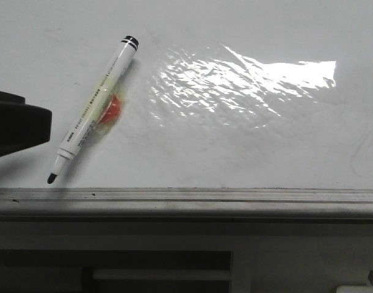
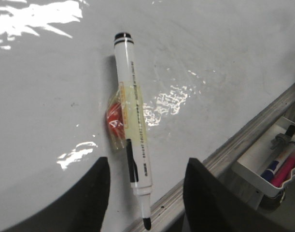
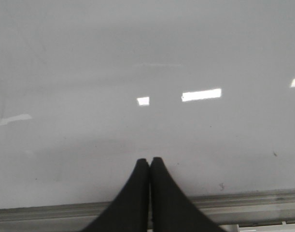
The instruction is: Write number 9 on whiteboard
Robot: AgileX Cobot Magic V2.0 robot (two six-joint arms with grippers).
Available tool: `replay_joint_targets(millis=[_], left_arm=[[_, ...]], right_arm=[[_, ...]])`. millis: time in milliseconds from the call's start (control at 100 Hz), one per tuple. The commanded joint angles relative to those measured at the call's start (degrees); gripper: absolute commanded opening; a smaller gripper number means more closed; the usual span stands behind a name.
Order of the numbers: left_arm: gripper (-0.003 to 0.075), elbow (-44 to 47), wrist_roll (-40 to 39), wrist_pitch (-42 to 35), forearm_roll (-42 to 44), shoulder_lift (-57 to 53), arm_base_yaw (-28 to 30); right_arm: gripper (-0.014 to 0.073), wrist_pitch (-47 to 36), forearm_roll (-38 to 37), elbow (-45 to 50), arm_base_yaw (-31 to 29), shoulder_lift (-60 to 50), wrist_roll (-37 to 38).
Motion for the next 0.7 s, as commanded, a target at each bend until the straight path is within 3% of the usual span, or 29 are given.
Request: replay_joint_targets(millis=[0, 690], left_arm=[[0.0314, -1.6, -0.6, -6.3, -2.1, 1.9, -0.6], [0.0313, -3.4, -0.6, -14.9, -2.2, 16.2, -0.7]], right_arm=[[-0.0061, -3.8, -0.6, -2.0, -0.1, 0.8, -0.4], [-0.0061, -3.6, -0.6, -2.0, -0.1, 0.8, -0.4]])
